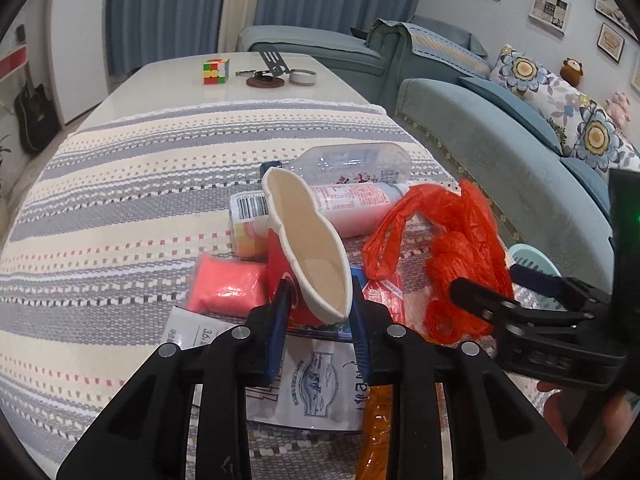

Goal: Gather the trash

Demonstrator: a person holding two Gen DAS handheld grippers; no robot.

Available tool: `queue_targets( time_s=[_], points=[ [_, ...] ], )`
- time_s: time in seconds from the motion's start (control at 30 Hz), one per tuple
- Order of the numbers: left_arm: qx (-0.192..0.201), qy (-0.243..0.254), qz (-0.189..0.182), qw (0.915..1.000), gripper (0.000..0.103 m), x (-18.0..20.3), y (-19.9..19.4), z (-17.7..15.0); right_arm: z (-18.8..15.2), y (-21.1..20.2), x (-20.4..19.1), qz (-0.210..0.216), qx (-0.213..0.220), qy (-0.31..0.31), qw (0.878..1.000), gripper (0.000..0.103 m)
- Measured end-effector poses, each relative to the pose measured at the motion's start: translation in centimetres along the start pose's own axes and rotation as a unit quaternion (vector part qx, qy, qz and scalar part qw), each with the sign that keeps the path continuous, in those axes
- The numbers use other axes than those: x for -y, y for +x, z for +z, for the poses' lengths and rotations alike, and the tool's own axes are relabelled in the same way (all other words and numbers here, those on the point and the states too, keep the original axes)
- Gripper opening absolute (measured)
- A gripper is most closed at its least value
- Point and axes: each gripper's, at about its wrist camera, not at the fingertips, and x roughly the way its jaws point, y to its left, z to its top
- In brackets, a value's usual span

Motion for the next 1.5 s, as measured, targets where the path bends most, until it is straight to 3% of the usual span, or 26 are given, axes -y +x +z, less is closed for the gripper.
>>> queue_targets(
  time_s=[0.03, 0.1, 0.13, 0.23, 0.33, 0.5, 0.6, 0.67, 0.7, 0.73, 0.77, 1.0, 1.13, 1.27, 1.3, 1.33, 1.43, 1.5],
  points=[
    [0.003, 0.001, -0.002, 1.0, 0.026, 0.1, -0.1, 0.1, -0.1, 0.0, 0.2, 0.0, -0.001, 0.004, 1.0, 0.047],
    [0.014, 0.002, -0.004, 0.9999, 0.025, 0.4, -0.9, 0.4, 0.1, -0.7, 0.9, 0.019, 0.004, 0.017, 1.0, 0.016],
    [0.021, 0.003, -0.008, 0.9997, 0.025, 0.6, -1.4, 0.6, 0.2, -1.2, 1.2, 0.026, 0.007, 0.022, 0.999, 0.01],
    [0.057, 0.013, -0.032, 0.9978, 0.025, 1.7, -3.9, 1.6, 0.6, -3.8, 2.5, 0.025, 0.035, 0.028, 0.999, 0.002],
    [0.083, 0.024, -0.066, 0.9941, 0.025, 3.9, -6.4, 2.8, 1.1, -7.7, 4.2, 0.023, 0.075, 0.031, 0.996, 0.002],
    [0.122, 0.08, -0.11, 0.9832, 0.025, 10.6, -9.8, 4.8, 1.2, -14.6, 8.2, -0.002, 0.143, 0.041, 0.989, 0.002],
    [0.132, 0.103, -0.125, 0.978, 0.025, 13.5, -10.5, 5.2, 1.1, -15.7, 10.0, 0.014, 0.134, 0.041, 0.99, 0.002],
    [0.134, 0.105, -0.128, 0.9771, 0.025, 14.3, -10.9, 5.2, 0.7, -15.0, 10.4, 0.013, 0.114, 0.041, 0.992, 0.012],
    [0.133, 0.102, -0.128, 0.9776, 0.025, 14.2, -10.9, 5.1, 0.5, -14.2, 10.4, 0.02, 0.103, 0.042, 0.994, 0.037],
    [0.131, 0.097, -0.126, 0.9785, 0.025, 14.1, -10.9, 4.9, 0.3, -13.6, 10.3, 0.026, 0.099, 0.043, 0.994, 0.07],
    [0.129, 0.093, -0.121, 0.9799, 0.025, 13.9, -10.7, 4.8, -0.2, -12.6, 10.1, 0.035, 0.095, 0.045, 0.994, 0.076],
    [0.117, 0.07, -0.083, 0.9872, 0.026, 9.9, -9.6, 4.0, -1.0, -5.7, 6.5, 0.043, 0.05, 0.031, 0.997, 0.076],
    [0.107, 0.055, -0.074, 0.99, 0.026, 7.7, -8.6, 4.0, -0.4, -1.7, 5.1, 0.035, 0.016, 0.023, 0.999, 0.082],
    [0.097, 0.053, -0.066, 0.9917, 0.026, 6.3, -7.7, 3.8, -0.3, 0.8, 4.6, 0.022, -0.004, 0.025, 0.999, 0.082],
    [0.095, 0.052, -0.065, 0.992, 0.026, 6.1, -7.5, 3.7, -0.3, 1.2, 4.6, 0.014, -0.008, 0.028, 0.999, 0.077],
    [0.091, 0.049, -0.064, 0.9925, 0.026, 5.9, -7.2, 3.6, -0.3, 1.4, 4.6, 0.013, -0.008, 0.031, 0.999, 0.062],
    [0.085, 0.046, -0.063, 0.9933, 0.026, 5.8, -6.5, 3.6, -0.4, 1.2, 5.3, 0.015, -0.008, 0.038, 0.999, 0.032],
    [0.084, 0.048, -0.065, 0.9932, 0.026, 5.9, -6.3, 3.6, -0.5, 0.4, 6.1, 0.034, -0.002, 0.045, 0.998, 0.022]
  ],
)
